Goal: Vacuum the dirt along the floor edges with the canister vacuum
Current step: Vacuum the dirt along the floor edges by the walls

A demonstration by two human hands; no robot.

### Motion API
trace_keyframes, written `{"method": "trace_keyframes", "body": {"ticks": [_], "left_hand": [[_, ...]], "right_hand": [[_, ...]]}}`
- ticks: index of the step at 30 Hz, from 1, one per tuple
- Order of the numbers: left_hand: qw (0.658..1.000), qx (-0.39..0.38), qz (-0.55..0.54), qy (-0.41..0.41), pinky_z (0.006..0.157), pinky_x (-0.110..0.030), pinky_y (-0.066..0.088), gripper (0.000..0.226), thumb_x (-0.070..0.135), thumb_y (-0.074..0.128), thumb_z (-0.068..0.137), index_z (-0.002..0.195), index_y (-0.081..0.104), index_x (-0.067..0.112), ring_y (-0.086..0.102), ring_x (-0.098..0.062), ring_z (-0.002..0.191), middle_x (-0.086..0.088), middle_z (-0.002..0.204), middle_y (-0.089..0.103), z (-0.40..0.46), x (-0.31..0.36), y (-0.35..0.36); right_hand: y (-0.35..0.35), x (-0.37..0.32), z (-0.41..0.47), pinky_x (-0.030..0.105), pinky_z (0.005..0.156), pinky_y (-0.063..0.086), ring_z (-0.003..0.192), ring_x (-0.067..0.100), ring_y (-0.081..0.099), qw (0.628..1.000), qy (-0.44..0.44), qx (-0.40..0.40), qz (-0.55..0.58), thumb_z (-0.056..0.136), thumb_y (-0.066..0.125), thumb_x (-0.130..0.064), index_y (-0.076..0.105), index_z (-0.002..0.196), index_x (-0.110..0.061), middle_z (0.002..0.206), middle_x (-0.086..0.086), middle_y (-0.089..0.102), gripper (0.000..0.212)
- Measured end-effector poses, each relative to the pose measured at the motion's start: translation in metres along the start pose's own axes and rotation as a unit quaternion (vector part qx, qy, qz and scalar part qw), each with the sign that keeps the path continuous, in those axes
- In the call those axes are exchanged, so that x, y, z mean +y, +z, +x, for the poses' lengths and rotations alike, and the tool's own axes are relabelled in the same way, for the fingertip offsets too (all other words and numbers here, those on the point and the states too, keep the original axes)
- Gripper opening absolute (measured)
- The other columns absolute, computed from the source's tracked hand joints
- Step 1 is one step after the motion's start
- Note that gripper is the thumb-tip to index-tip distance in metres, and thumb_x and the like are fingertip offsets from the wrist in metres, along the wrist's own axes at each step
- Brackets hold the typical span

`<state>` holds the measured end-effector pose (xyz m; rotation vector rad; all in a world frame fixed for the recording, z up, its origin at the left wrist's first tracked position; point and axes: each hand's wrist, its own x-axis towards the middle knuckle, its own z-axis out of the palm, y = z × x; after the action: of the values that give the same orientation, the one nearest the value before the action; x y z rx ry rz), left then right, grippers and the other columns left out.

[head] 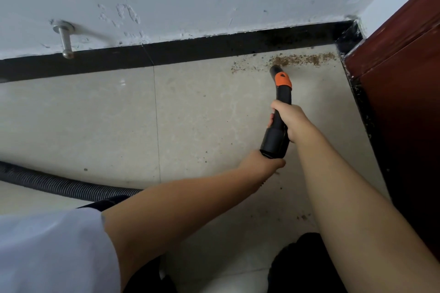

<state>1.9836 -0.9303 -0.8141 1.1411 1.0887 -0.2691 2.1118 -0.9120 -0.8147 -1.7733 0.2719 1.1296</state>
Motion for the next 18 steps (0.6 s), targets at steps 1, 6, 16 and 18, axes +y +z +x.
{"method": "trace_keyframes", "body": {"ticks": [1,6,16,18], "left_hand": [[1.0,0.007,-0.003,0.0,0.066,-0.031,0.043,0.015,0.014,0.065,0.079,0.082,0.053,0.021,0.05,-0.021,0.069,-0.007,0.077,0.055,0.0,-0.003,-0.003],[0.999,0.024,-0.036,0.009,0.064,-0.03,0.041,0.015,0.011,0.063,0.08,0.08,0.051,0.021,0.046,-0.019,0.064,-0.005,0.071,0.05,-0.004,-0.016,-0.016],[0.997,0.035,-0.068,-0.007,0.05,-0.022,0.034,0.014,0.012,0.06,0.083,0.081,0.048,0.019,0.04,-0.015,0.056,-0.006,0.071,0.046,-0.017,-0.027,-0.02],[0.997,0.036,-0.063,-0.008,0.049,-0.022,0.034,0.013,0.012,0.06,0.083,0.082,0.049,0.019,0.04,-0.015,0.054,-0.006,0.07,0.046,-0.015,-0.028,-0.022]], "right_hand": [[0.006,0.0,-0.002,0.021,0.044,0.048,0.034,0.014,0.047,1.0,0.001,-0.011,-0.014,0.084,0.055,-0.008,0.048,0.088,-0.008,0.056,0.005,0.051,0.008],[0.029,0.004,-0.009,0.022,0.045,0.046,0.035,0.017,0.046,0.996,-0.005,-0.051,-0.073,0.084,0.053,-0.006,0.046,0.077,-0.009,0.045,0.004,0.051,0.01],[0.048,0.01,-0.021,0.024,0.048,0.046,0.039,0.016,0.045,0.985,-0.009,-0.113,-0.127,0.084,0.052,-0.006,0.045,0.079,-0.009,0.054,0.006,0.05,0.008],[0.05,0.011,-0.021,0.024,0.048,0.046,0.04,0.016,0.045,0.986,-0.007,-0.112,-0.121,0.083,0.051,-0.006,0.045,0.08,-0.009,0.054,0.005,0.05,0.008]]}}
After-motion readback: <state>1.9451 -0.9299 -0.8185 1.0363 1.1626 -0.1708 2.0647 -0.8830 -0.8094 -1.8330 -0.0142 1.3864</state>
